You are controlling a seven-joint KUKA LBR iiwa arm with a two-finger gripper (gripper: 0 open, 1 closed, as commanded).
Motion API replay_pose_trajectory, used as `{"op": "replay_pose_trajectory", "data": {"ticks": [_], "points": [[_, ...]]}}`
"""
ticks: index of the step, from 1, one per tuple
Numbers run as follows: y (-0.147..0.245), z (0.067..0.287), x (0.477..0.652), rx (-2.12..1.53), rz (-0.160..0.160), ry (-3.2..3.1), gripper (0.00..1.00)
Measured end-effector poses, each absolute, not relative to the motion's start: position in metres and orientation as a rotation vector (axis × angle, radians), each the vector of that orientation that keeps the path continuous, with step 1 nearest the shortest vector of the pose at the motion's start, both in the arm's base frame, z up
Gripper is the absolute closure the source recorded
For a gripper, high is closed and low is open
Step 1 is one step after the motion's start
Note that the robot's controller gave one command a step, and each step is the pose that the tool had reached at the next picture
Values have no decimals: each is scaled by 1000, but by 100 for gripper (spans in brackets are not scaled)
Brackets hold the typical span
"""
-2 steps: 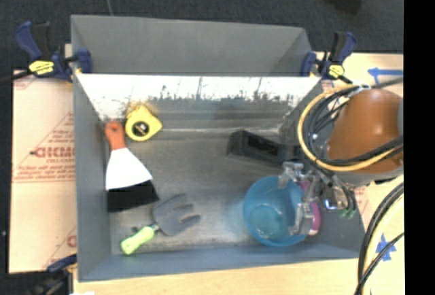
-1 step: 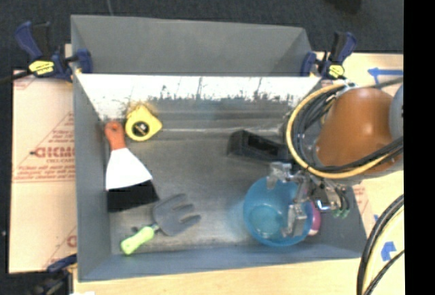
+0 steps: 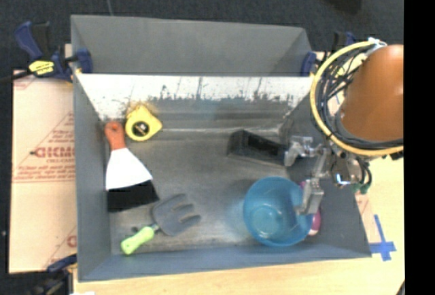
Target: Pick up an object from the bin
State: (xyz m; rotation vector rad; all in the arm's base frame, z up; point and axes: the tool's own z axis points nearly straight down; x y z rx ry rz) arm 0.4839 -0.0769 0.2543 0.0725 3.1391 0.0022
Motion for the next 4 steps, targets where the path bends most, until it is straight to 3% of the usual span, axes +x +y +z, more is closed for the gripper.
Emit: {"op": "replay_pose_trajectory", "data": {"ticks": [1,2,3,4], "points": [[-63,266,519,-102,0,3139,0],[-20,204,501,-74,1,3133,0],[-14,197,579,-574,-11,3067,0],[-62,157,519,86,-2,3131,0]]}}
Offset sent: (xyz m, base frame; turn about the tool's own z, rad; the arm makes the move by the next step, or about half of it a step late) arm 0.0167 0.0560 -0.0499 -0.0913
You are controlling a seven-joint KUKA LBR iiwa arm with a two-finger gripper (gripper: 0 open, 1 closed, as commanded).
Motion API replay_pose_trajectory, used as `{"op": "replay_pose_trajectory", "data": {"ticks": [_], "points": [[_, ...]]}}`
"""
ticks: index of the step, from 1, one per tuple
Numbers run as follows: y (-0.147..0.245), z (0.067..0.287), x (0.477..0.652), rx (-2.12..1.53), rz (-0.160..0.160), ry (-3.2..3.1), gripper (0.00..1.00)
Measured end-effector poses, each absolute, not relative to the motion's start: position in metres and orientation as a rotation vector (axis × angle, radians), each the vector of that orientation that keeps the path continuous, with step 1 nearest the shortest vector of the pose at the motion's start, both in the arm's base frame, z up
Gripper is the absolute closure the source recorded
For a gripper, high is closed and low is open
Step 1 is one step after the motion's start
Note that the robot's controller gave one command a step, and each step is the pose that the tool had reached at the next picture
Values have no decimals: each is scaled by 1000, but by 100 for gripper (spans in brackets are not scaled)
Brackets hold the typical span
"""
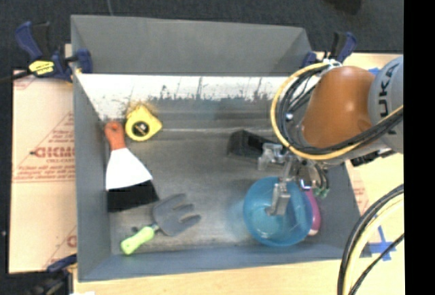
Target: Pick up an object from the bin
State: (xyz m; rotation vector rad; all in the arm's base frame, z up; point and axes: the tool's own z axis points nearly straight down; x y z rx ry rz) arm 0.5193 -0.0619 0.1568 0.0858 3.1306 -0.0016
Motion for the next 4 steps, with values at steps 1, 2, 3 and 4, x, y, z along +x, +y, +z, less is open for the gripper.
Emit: {"op": "replay_pose_trajectory", "data": {"ticks": [1,2,3,4], "points": [[-42,146,563,-144,-3,3111,0],[-53,86,533,297,-3,3116,0],[-72,93,558,-392,-11,3093,0],[-71,82,551,-200,-5,3121,0]]}}
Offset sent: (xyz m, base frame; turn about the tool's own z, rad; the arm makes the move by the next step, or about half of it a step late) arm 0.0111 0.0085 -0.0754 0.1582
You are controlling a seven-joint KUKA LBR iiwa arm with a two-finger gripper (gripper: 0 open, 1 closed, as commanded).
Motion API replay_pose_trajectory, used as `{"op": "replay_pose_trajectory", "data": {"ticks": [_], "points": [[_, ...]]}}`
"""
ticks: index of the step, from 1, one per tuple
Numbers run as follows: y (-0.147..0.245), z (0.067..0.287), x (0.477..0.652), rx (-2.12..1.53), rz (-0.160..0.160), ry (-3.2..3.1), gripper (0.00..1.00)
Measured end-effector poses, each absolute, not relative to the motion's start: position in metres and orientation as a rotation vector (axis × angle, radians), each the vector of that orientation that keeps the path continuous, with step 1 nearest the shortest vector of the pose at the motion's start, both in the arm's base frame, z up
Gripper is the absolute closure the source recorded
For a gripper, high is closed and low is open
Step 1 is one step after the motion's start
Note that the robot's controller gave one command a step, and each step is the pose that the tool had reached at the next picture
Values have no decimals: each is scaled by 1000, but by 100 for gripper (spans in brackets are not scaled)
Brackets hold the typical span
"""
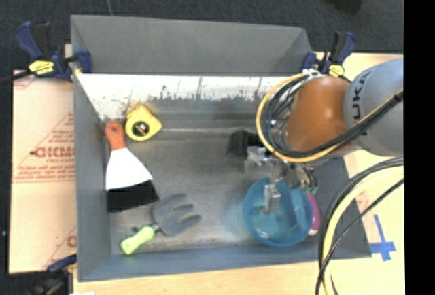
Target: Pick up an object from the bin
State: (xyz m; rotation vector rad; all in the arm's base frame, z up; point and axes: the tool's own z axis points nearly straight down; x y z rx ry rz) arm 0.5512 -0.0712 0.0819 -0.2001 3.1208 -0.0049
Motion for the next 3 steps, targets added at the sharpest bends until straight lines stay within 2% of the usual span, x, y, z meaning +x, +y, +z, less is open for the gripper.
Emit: {"op": "replay_pose_trajectory", "data": {"ticks": [1,2,3], "points": [[-80,88,557,-329,-11,3100,0],[-89,75,560,-55,0,3120,0],[-86,77,581,-419,-17,3095,0]]}}
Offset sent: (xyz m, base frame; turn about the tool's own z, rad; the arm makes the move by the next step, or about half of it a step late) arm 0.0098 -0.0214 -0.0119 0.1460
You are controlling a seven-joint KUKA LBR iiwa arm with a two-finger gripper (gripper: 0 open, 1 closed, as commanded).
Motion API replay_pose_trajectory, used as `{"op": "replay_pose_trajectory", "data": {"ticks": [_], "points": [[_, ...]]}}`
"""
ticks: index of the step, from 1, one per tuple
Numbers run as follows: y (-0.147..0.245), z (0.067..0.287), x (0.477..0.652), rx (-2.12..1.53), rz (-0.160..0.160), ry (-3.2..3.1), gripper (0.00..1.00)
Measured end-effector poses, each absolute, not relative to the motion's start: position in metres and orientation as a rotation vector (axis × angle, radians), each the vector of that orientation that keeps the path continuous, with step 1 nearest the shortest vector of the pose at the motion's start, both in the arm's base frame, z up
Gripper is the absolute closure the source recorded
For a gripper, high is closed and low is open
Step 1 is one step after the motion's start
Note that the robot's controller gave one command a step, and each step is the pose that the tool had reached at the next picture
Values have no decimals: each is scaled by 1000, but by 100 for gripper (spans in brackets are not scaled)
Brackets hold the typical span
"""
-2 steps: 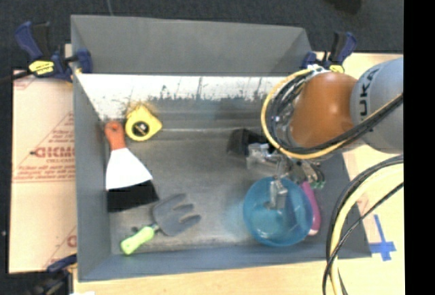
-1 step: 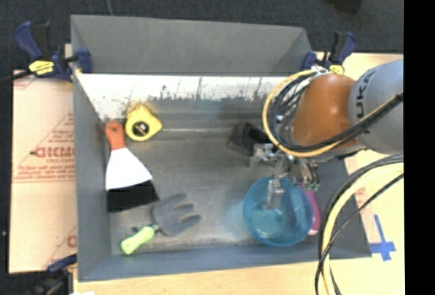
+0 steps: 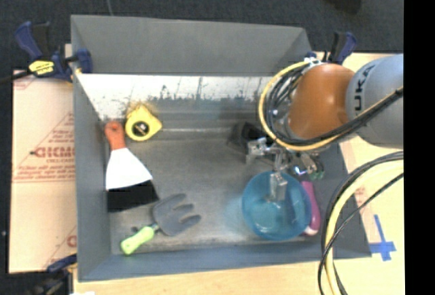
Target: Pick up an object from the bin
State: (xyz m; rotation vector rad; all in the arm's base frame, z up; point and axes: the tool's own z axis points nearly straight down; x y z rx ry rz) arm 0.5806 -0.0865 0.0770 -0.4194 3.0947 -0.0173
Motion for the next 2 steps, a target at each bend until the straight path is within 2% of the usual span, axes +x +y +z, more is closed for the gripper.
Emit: {"op": "replay_pose_trajectory", "data": {"ticks": [1,2], "points": [[-96,77,577,-309,6,3108,0],[-73,92,568,-798,-10,3015,100]]}}
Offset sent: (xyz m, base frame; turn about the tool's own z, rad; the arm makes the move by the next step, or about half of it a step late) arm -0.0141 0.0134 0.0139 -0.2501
